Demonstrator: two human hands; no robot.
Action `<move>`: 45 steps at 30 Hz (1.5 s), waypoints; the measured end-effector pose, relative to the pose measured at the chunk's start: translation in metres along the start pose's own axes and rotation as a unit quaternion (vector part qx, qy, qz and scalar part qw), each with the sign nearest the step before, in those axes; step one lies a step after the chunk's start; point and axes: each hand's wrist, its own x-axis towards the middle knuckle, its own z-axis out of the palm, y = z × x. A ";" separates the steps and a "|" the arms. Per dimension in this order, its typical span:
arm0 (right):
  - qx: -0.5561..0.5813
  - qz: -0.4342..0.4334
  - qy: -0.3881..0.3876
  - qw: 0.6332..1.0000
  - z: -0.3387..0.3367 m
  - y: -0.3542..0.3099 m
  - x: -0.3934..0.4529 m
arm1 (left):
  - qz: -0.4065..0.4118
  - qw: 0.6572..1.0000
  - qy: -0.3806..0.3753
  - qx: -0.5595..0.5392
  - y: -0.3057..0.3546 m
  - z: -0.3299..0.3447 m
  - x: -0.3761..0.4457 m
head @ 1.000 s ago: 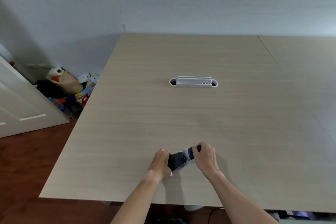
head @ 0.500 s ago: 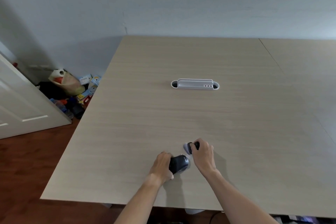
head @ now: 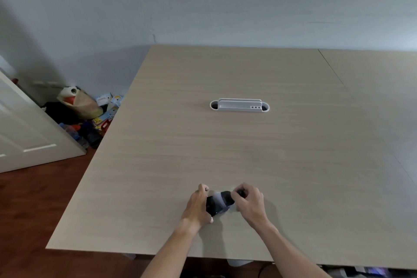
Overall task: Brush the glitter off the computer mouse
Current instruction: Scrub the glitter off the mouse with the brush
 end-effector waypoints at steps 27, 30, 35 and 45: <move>-0.113 0.032 -0.080 0.990 0.024 -0.049 0.029 | -0.005 1.000 0.011 -0.018 0.000 0.001 -0.008; -0.150 0.028 -0.045 0.987 0.027 -0.055 0.041 | -0.019 1.000 0.008 -0.015 0.002 0.001 -0.009; -0.114 0.047 -0.108 0.986 0.035 -0.070 0.044 | -0.022 1.000 0.007 -0.016 0.003 -0.001 -0.009; -0.149 0.003 -0.014 0.989 0.010 -0.050 0.045 | -0.004 1.000 0.005 -0.003 -0.005 0.001 -0.005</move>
